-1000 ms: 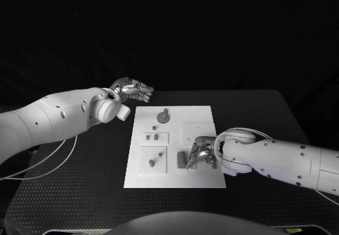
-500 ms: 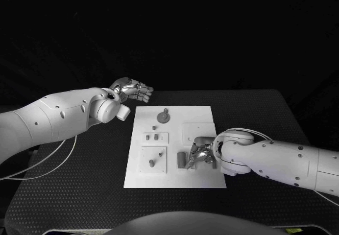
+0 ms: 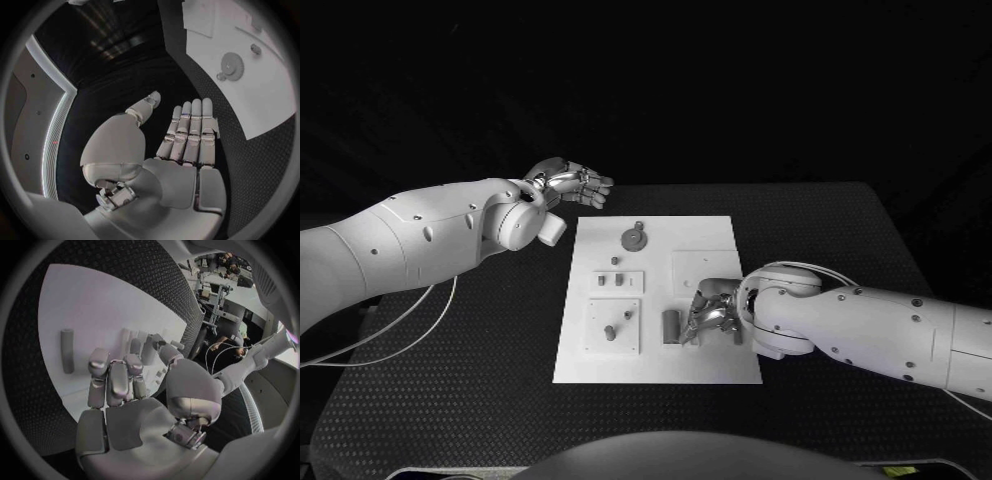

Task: Assemble the parts on the task board

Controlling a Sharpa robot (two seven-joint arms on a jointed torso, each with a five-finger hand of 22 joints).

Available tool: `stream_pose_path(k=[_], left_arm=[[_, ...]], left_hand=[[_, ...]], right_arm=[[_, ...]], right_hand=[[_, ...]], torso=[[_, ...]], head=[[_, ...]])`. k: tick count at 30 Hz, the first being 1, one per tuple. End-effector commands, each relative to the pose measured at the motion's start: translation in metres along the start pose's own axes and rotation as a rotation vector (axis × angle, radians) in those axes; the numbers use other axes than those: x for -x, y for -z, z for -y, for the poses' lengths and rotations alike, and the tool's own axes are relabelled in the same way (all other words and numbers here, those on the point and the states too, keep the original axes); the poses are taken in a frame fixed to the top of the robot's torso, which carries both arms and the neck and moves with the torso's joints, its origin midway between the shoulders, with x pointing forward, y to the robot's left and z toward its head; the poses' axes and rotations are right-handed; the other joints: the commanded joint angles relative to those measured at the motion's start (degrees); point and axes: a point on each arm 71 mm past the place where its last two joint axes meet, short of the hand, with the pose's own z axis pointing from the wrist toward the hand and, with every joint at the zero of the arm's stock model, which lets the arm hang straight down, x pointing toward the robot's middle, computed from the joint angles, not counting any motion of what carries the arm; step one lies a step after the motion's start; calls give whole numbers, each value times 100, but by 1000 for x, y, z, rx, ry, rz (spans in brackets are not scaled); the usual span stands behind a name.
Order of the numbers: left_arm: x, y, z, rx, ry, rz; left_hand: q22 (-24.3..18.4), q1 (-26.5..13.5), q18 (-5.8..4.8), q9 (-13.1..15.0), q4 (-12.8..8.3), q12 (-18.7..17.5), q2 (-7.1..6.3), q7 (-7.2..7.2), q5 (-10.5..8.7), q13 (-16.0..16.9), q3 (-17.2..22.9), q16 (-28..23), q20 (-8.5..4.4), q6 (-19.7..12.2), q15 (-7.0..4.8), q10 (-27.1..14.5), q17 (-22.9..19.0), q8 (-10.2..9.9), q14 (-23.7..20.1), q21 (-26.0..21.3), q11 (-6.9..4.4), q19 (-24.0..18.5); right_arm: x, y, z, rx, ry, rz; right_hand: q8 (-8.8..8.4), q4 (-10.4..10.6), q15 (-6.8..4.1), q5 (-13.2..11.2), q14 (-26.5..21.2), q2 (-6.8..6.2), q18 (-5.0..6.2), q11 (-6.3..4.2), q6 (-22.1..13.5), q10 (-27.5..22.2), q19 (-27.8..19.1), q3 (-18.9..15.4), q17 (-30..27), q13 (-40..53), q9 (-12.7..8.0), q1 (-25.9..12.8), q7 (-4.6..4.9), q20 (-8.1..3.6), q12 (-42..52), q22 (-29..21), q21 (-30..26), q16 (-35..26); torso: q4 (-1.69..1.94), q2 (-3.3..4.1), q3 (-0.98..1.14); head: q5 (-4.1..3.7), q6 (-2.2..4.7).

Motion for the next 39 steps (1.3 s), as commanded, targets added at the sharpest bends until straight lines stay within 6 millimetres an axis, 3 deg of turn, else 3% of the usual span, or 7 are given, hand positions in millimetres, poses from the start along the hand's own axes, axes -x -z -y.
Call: stream_pose_path(k=[1, 10, 13, 16, 20, 27, 39], left_arm=[[-1, 0, 1, -7, 6, -13], [0, 0, 1, -10, 6, -10], [-1, 0, 1, -11, 6, -11], [-1, 1, 1, -12, 7, -12], [0, 1, 1, -10, 6, -10], [0, 1, 1, -13, 7, -15], [-1, 1, 1, -13, 8, -20]], left_hand=[[7, -42, 59, -5, 38, 24, 7, -14, 4, -6, -6, -31, 1, -32, 12, -39, 6, 23, 40, -2, -16, -33], [8, -44, 58, -6, 38, 25, 4, -13, 3, -7, -9, -33, 2, -32, 13, -39, 8, 24, 41, -2, -16, -33], [8, -45, 58, -6, 38, 26, 2, -14, 2, -7, -10, -33, 2, -31, 13, -38, 9, 25, 41, -2, -16, -33], [8, -46, 58, -6, 38, 28, 0, -14, 2, -7, -11, -34, 2, -30, 13, -36, 10, 26, 42, -1, -17, -33], [9, -47, 58, -6, 38, 30, -2, -15, 1, -7, -13, -34, 1, -28, 12, -34, 12, 28, 43, -1, -18, -32], [10, -47, 58, -6, 37, 32, -7, -15, 0, -7, -15, -35, 1, -27, 12, -32, 14, 29, 44, -1, -19, -32], [11, -50, 58, -7, 37, 34, -10, -16, 0, -8, -19, -38, 1, -26, 12, -30, 18, 31, 45, -1, -20, -32]], right_arm=[[1, 2, 4, 32, -53, 14], [27, 27, 22, 104, -200, 101], [37, 36, 37, 72, -229, 117], [47, 44, 57, 13, -213, 123], [51, 52, 79, -51, -156, 148], [39, 55, 92, -123, -141, 102], [8, 36, 98, -183, -56, 115]], right_hand=[[-22, 45, -49, 33, -7, -37, 474, 9, 35, 19, 35, 15, -14, -12, 5, -38, 1, 4, -39, -11, -15, 31], [-112, 285, 13, 33, -18, -246, 474, 84, -173, 84, 64, 170, -51, 79, 15, -104, 78, -11, 27, -46, -35, 36], [-108, 387, 18, 32, -8, -261, 474, 87, -188, 101, 73, 192, -44, 104, 37, -159, 83, -13, 50, -51, -33, 44], [-101, 496, 23, 33, -10, -184, 474, 92, -196, 115, 74, 199, -53, 122, 58, -238, 85, -11, 64, -53, -31, 48], [5, 421, -1, 31, 20, 182, 474, 55, -54, 182, 69, 181, -14, 181, 139, -170, 42, -18, 123, -34, -2, 73], [128, 151, -61, 31, 16, 330, 474, -15, 53, 287, 25, -9, -42, 316, 289, -214, -29, 0, 227, -11, 21, 74], [128, 264, -69, 32, 19, 140, 474, -22, 29, 264, 24, -11, -72, 275, 355, -419, -35, 19, 168, -37, 0, 75]], torso=[[-5, -2, 5], [-16, -8, 19], [-15, -6, 3], [-23, -5, 2], [-30, -4, 12], [-14, 1, 15], [-1, 6, 15]], head=[[1, 14], [-10, 65], [-36, 86], [-40, 99], [-37, 99], [-74, 100], [-101, 92]])
